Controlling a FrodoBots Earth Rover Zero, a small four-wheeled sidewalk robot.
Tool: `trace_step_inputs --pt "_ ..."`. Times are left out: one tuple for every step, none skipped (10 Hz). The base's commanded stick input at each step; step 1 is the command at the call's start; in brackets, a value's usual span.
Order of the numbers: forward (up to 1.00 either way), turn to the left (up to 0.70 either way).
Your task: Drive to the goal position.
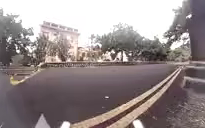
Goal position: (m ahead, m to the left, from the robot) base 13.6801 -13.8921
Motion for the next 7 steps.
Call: trace_step_inputs --pt "0.00 -0.50" --pt "0.00 -0.50" --pt "0.00 -0.50" --pt "0.00 -0.50" --pt "0.00 -0.10" --pt "0.00 0.00" --pt "0.00 0.00"
